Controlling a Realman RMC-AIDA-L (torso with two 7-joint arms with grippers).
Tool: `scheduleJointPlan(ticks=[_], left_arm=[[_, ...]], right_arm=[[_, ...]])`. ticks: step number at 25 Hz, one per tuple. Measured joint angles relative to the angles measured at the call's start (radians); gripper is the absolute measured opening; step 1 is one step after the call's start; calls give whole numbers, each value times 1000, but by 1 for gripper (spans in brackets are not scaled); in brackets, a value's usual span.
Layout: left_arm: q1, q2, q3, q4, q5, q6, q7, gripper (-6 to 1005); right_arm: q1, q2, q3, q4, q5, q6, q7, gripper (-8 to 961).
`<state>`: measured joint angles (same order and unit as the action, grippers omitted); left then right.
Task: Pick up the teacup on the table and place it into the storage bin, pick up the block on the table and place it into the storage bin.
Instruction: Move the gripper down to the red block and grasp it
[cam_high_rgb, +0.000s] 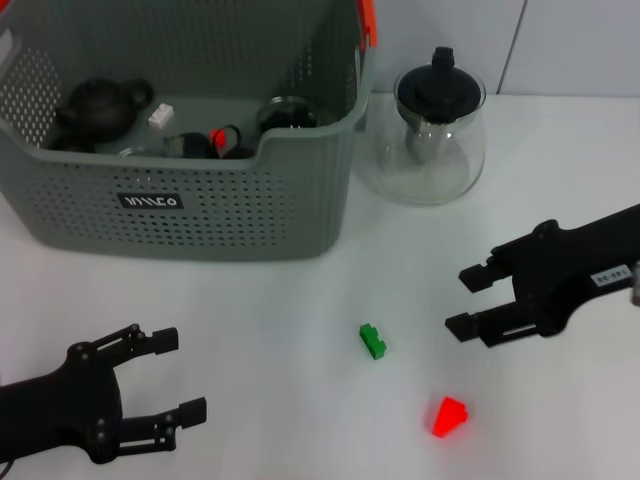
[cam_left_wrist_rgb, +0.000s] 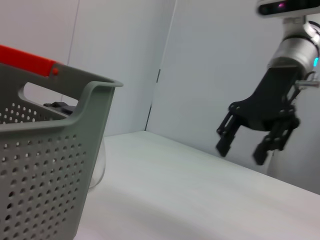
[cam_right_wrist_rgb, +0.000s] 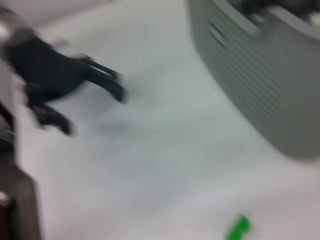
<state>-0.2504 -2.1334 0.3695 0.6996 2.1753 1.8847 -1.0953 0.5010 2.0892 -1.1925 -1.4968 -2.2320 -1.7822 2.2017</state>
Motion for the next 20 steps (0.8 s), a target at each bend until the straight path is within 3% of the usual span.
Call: scheduleJointPlan(ticks=[2,7,13,20], left_arm=[[1,0,-3,0,0,-1,0,921],[2,0,-12,-2,0,-6,0,921],[2,-2,-12,-2,0,-9,0,921],[2,-2,-12,-2,0,-9,0,921]], right_arm=[[35,11,-19,17,-86,17,62,694],[132,10,-143,115,-213,9,201,636],[185,14,-343,146,-241,25,243,638],[248,15,-427,286,-270,98,454,639]])
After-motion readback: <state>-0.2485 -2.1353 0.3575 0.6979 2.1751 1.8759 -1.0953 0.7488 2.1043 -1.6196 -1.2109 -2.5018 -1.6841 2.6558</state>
